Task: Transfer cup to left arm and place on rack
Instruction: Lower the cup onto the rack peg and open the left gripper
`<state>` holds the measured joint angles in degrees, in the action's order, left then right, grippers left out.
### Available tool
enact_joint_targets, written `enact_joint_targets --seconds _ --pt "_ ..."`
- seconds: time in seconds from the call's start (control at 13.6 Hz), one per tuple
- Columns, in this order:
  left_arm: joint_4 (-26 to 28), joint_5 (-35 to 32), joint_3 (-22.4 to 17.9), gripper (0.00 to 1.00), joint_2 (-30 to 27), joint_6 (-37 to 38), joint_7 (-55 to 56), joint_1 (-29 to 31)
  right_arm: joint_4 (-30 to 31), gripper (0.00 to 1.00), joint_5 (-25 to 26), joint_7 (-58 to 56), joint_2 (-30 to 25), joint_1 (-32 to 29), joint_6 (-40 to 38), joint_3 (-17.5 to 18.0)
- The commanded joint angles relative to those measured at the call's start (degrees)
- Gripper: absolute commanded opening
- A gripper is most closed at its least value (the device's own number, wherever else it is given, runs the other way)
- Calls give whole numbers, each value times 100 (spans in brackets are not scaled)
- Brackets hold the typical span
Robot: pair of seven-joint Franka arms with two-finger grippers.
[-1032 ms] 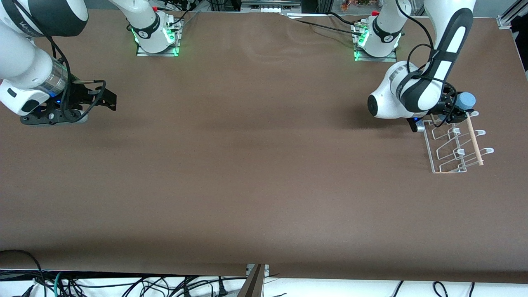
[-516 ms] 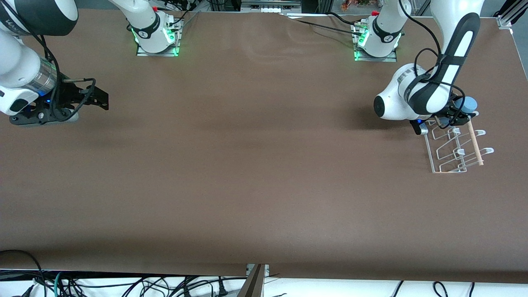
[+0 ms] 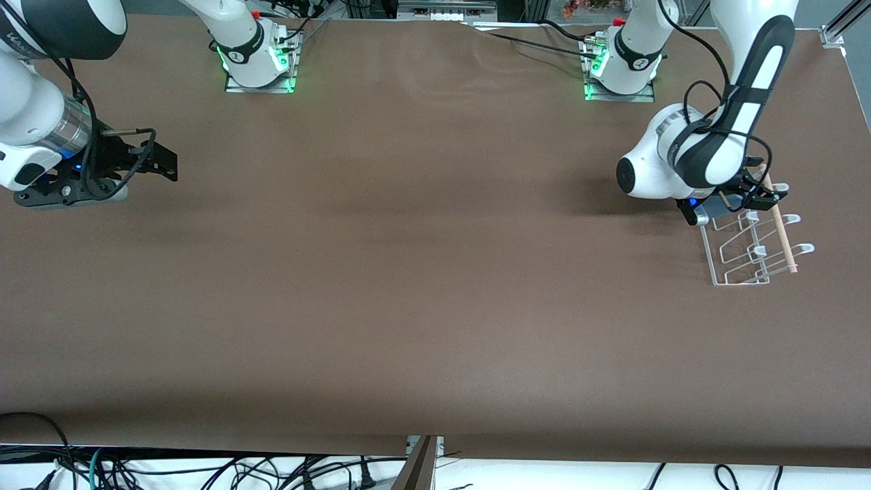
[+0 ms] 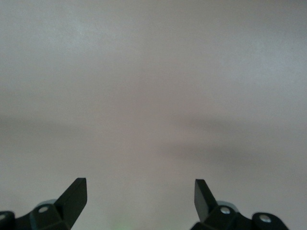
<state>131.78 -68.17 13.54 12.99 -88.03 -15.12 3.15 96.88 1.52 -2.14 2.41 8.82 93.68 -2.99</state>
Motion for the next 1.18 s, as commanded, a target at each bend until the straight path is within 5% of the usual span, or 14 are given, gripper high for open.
enact_joint_targets --seconds 0.0,0.66,0.96,1.11 --pt "-948 1335 26 100 -165 -109 -35 63 -73 99 95 -67 -12 -12 -104 27" --pt "-4148 5020 44 100 211 -126 -26 -34 -196 99 86 -76 -21 6 -104 70" --pt "-5450 5558 35 100 669 -126 87 -78 -214 99 86 -76 -21 15 -104 71" --pt "-5680 5630 26 100 679 -135 1093 -60 -214 99 86 -76 -21 15 -104 71"
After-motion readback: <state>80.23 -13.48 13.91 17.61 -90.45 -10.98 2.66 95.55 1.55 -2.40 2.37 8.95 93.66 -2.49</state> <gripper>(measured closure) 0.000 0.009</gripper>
